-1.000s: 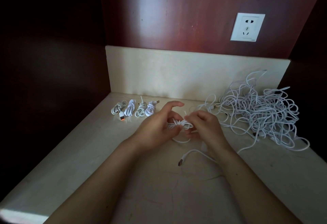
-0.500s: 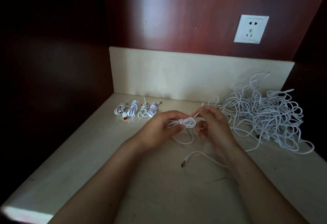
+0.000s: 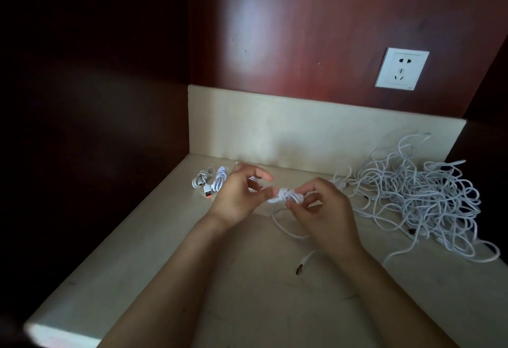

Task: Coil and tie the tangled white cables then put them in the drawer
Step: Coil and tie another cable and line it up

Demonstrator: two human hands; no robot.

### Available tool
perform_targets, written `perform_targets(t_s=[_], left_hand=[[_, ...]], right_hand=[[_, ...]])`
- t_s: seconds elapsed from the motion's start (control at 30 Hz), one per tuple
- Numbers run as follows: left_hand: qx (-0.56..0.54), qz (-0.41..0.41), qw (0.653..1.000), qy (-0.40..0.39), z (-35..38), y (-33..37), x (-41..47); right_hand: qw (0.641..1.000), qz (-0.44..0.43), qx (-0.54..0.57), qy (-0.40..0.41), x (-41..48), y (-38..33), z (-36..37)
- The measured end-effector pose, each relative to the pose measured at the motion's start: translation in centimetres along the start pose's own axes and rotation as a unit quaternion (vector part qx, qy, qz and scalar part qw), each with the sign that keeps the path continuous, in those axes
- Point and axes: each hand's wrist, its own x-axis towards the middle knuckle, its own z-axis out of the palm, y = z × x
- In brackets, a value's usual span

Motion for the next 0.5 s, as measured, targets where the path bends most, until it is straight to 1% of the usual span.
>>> perform_targets(t_s=[0.1,0.17,0.23,0.33,0.4,0.5], left_hand=[[0.033,-0.003,0.999,0.037,0.1,-1.3,0.3],[0.013,-0.022,0.999,0.025,0.2,-1.8,0.4],[0.049,-0.012,0.999,0.006,0.3,-2.4,0.5],[0.147,0.035,0.988,-0.03,0.4,-3.2,0.5],[0.173,0.028,0.982,-0.066,0.5,-3.3,0.4],[0.204,0.016,0.973,-0.108,0.7,-3.0,0.4]], right_hand=[[0.99,-0.106,-0.088,-0.012,1.0,-0.6,0.6],[0.974,-0.157,-0.161,-0.02,2.1,-0.6,1.2],[0.955,-0.191,-0.227,-0.025,3.4,-0.1,2.1],[0.937,-0.2,-0.28,-0.058,4.9,1.4,3.5],[0.935,-0.17,-0.297,-0.089,5.3,2.5,4.4],[0.939,-0.134,-0.293,-0.119,5.4,3.7,5.2]])
